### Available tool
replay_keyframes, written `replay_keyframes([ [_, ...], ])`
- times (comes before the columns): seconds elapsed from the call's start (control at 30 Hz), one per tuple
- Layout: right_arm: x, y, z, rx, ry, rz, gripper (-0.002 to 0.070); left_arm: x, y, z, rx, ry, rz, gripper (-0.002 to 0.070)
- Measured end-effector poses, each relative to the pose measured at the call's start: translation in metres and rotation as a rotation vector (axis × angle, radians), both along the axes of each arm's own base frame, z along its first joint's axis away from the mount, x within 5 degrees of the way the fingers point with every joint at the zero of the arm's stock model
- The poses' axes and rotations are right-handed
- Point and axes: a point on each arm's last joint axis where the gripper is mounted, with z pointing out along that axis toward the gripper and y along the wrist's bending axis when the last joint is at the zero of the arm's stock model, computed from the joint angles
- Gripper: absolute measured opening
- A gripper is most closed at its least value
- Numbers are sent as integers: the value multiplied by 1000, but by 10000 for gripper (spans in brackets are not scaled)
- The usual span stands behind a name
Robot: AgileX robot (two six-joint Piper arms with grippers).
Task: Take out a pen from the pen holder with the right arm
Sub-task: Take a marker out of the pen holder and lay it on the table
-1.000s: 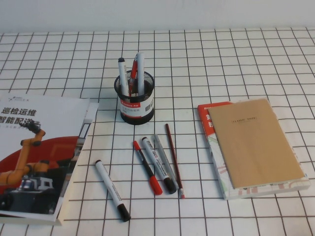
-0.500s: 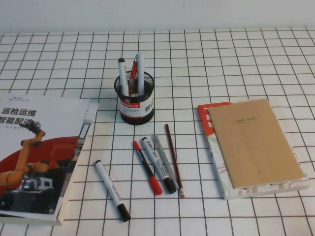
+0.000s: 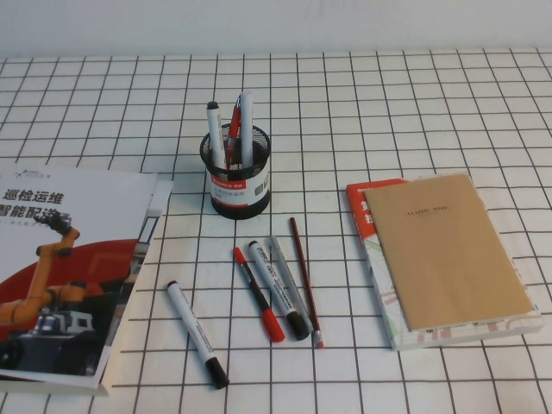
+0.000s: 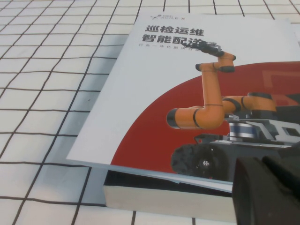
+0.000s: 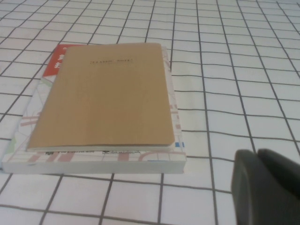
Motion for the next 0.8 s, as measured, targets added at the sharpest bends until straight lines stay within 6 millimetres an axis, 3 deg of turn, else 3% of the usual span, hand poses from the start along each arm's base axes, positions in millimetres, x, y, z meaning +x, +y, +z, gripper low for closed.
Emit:
replay_keyframes([
  [0.8,0,1,0,11,2,8,-15,0,0,0,0,0,0,-3],
])
